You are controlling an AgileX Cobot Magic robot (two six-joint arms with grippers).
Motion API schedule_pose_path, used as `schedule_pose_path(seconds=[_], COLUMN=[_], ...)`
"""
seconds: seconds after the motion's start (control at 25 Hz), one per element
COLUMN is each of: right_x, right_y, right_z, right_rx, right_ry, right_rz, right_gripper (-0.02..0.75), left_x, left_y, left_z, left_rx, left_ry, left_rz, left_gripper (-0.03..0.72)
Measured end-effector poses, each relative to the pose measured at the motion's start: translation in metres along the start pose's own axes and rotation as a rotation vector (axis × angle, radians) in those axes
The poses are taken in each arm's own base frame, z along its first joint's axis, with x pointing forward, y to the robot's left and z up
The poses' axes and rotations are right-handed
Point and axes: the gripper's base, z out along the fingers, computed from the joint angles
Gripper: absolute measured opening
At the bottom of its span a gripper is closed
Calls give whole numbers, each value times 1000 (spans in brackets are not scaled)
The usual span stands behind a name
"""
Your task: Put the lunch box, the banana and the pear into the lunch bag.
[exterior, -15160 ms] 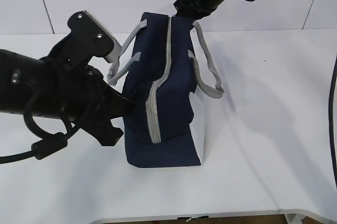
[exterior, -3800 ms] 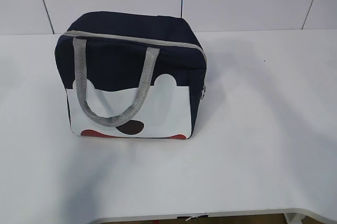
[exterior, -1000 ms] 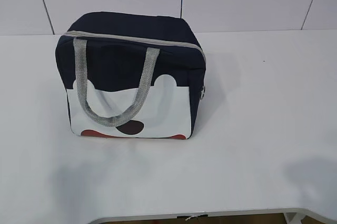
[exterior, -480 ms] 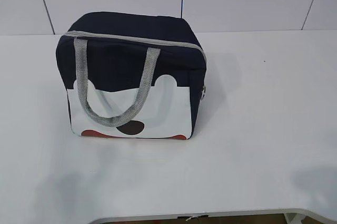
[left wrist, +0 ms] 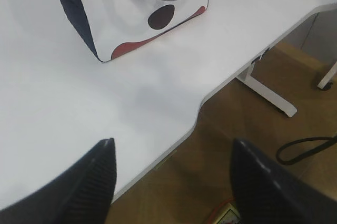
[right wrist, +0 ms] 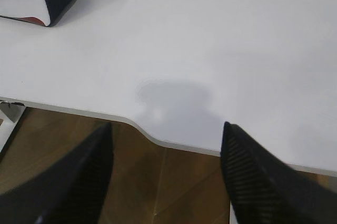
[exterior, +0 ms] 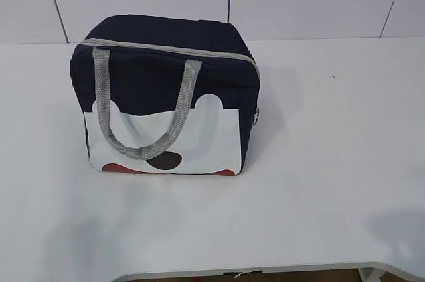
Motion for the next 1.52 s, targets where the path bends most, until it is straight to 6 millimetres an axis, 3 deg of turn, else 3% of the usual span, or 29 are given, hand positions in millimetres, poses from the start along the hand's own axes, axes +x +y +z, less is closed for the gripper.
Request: schedule_pose_path(seconds=[1.04, 1.28, 1.52], right_x=[0, 0, -1], right_y=[0, 0, 3], right_z=[0, 0, 0], right_rx=[2, 30, 202], right_ry=[-3, -2, 17], right_rz=[0, 17, 122], right_gripper=[526, 526, 526], left_x=[0, -1, -2], left_y=[0, -1, -1], left_z=[0, 2, 4], left_rx=[-12, -144, -331], left_ry=[0, 2, 4], left_rz=[-9, -85, -192], left_gripper=[483, 472, 449])
